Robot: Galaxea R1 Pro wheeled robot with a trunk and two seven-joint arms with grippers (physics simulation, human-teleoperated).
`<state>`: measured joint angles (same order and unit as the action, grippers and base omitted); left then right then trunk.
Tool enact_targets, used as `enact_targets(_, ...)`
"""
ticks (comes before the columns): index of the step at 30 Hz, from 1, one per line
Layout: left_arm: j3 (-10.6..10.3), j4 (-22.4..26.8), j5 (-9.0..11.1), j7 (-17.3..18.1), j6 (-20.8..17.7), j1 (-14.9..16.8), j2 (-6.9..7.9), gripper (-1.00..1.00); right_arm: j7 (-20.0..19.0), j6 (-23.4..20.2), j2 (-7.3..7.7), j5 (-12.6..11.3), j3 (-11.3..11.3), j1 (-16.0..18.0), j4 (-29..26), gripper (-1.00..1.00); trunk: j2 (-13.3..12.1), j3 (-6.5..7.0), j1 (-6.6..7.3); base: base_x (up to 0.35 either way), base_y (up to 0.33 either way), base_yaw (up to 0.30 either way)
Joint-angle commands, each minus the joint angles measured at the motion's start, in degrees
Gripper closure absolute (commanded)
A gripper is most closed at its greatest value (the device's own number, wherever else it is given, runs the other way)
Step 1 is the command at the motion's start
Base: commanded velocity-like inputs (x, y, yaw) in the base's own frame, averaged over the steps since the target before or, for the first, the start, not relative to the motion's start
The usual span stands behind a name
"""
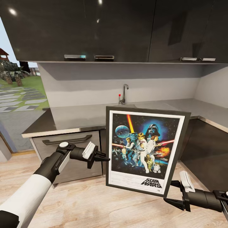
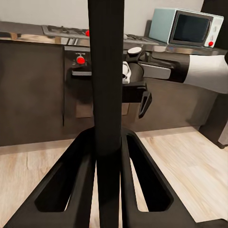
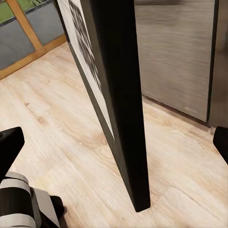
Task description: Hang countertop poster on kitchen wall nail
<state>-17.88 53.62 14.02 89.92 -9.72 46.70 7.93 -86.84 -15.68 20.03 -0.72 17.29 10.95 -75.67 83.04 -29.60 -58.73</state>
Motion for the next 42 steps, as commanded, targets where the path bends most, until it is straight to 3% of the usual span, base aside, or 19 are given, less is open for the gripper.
enact_targets(1, -0.22, 0.0, 0.3, 0.08, -0.39, 0.06, 0.07, 1.0, -0.22, -0.6, 0.0, -0.07, 0.02, 0.04, -0.03, -1.0, 0.03, -0.06, 0.0, 0.0, 0.0, 0.0)
enact_targets(6, -0.22, 0.0, 0.31, 0.08, -0.39, 0.06, 0.07, 1.0, -0.26, -0.55, 0.0, -0.07, 0.02, 0.04, -0.01, -1.0, 0.03, -0.06, 0.0, 0.0, 0.0, 0.0)
enact_targets(7, -0.22, 0.0, 0.31, 0.08, -0.41, 0.06, 0.07, 1.0, -0.26, -0.54, 0.0, -0.07, 0.02, 0.04, -0.01, 1.0, 0.03, -0.06, 0.0, 0.0, 0.0, 0.0)
enact_targets(29, -0.22, -0.04, 0.31, 0.08, -0.76, 0.06, 0.09, 1.0, -0.2, -0.58, 0.0, -0.07, -1.52, 0.04, -0.09, 1.0, 0.03, -0.06, 0.0, 0.0, 0.0, 0.0)
enact_targets(30, -0.2, -0.05, 0.31, 0.08, -0.78, 0.06, 0.1, -1.0, -0.2, -0.58, 0.0, -0.07, -1.53, 0.04, -0.09, 1.0, 0.03, -0.06, 0.0, 0.0, 0.0, 0.0)
enact_targets(42, -0.15, -0.09, 0.31, 0.08, -0.86, 0.06, 0.15, -1.0, -0.18, -0.58, 0.0, -0.07, -1.56, 0.04, -0.1, 1.0, 0.03, -0.06, 0.0, 0.0, 0.0, 0.0)
